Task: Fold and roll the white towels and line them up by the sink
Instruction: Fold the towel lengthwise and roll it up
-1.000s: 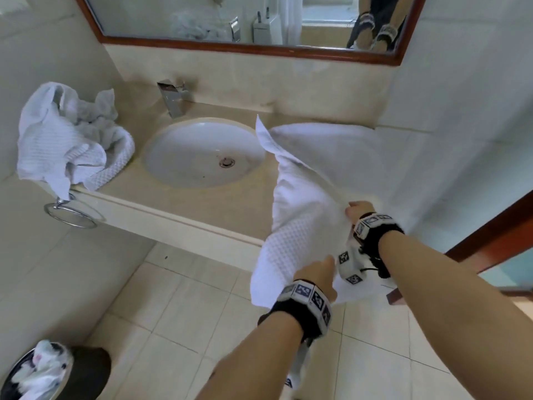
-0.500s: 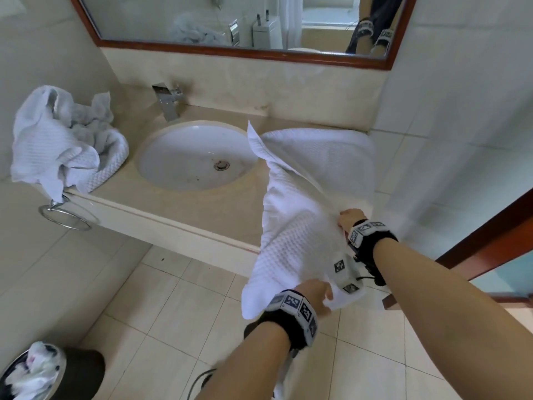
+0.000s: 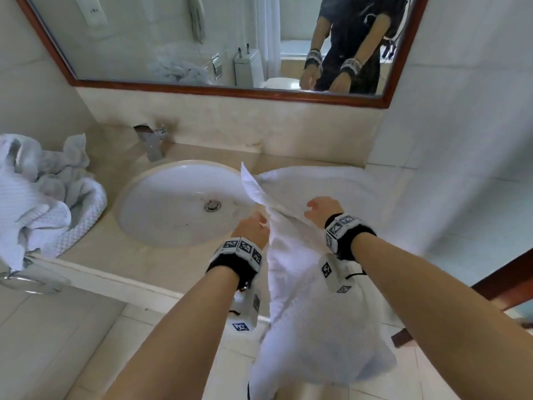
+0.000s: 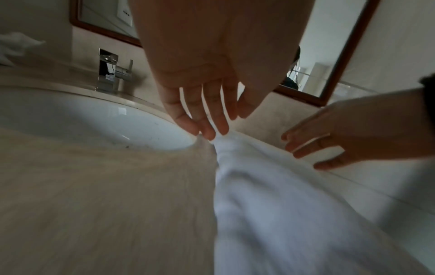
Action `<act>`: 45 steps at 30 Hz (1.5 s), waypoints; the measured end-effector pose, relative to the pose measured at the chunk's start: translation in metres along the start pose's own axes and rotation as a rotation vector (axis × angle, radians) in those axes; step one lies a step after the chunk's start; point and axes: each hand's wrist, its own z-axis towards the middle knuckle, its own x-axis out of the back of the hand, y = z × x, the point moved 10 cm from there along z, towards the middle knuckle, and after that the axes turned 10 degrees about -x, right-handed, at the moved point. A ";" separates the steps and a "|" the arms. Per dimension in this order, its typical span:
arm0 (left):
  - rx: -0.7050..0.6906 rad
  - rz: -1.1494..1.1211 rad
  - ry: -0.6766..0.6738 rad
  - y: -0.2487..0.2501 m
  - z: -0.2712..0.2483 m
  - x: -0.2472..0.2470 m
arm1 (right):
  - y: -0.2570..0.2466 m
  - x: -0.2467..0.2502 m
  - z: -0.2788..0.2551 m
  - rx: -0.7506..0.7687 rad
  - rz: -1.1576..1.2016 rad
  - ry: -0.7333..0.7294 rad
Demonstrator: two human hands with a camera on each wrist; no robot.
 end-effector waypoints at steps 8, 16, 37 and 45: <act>0.132 -0.147 -0.162 -0.020 0.132 0.000 | -0.028 -0.056 0.053 0.018 -0.359 -0.117; 0.139 -0.172 0.012 0.012 0.189 0.003 | 0.000 -0.027 0.064 -0.155 0.139 0.015; 0.097 0.030 -0.351 0.023 0.176 -0.097 | 0.213 0.015 0.047 -0.733 0.631 0.130; -0.075 -0.025 -0.195 0.048 0.211 -0.063 | 0.182 0.015 0.066 -0.724 0.438 0.058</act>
